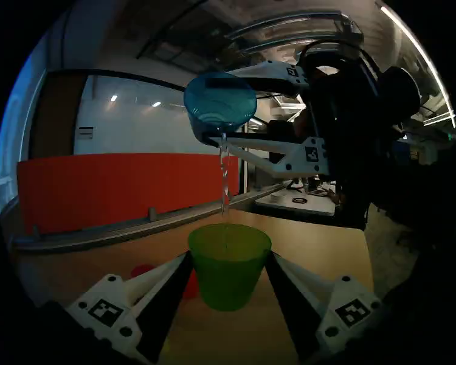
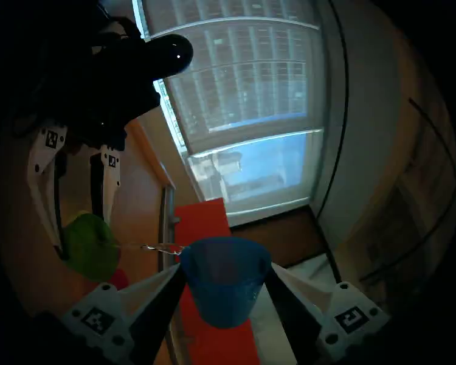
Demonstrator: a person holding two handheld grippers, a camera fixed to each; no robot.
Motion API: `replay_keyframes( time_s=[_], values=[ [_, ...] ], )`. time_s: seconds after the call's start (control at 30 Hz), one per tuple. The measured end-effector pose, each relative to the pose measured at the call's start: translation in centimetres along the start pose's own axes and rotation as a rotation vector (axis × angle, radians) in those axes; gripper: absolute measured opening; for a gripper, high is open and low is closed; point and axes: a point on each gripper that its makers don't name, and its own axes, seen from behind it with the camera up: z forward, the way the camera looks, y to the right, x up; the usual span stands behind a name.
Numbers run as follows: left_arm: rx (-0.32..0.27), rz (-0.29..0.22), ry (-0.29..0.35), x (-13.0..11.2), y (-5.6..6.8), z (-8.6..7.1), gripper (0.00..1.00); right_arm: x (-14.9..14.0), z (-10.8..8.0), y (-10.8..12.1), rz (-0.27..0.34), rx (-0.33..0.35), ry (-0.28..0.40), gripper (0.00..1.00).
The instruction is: Pour water
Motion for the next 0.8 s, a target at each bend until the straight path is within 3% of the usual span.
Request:
replay_keyframes(
  time_s=[0.8],
  values=[
    [-0.002, 0.006, 0.004, 0.25, 0.09, 0.16, 0.84, 0.07, 0.01, 0.62, -0.086, -0.017, 0.003, 0.89]
  ],
)
